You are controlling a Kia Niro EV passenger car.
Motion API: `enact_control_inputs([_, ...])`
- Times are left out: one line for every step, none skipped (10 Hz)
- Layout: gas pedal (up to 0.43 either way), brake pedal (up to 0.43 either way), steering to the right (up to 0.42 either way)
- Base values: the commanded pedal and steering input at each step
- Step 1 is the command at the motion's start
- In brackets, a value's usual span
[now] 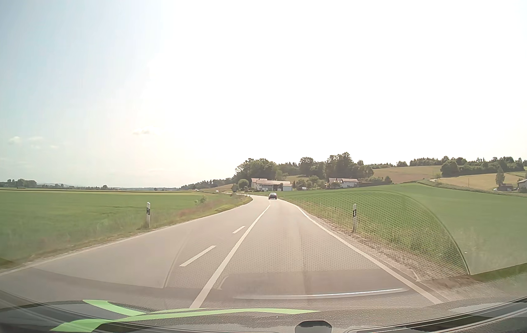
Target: Follow the waypoints while adhering to traffic rules and regulations
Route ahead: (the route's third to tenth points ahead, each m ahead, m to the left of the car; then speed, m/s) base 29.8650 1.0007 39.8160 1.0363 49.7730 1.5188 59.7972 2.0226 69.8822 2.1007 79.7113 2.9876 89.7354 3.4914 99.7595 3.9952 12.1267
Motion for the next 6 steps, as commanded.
enact_control_inputs([0.37,0.0,-0.002])
enact_control_inputs([0.37,0.0,-0.007])
enact_control_inputs([0.37,0.0,-0.011])
enact_control_inputs([0.37,0.0,-0.011])
enact_control_inputs([0.331,0.0,-0.01])
enact_control_inputs([0.331,0.0,-0.007])
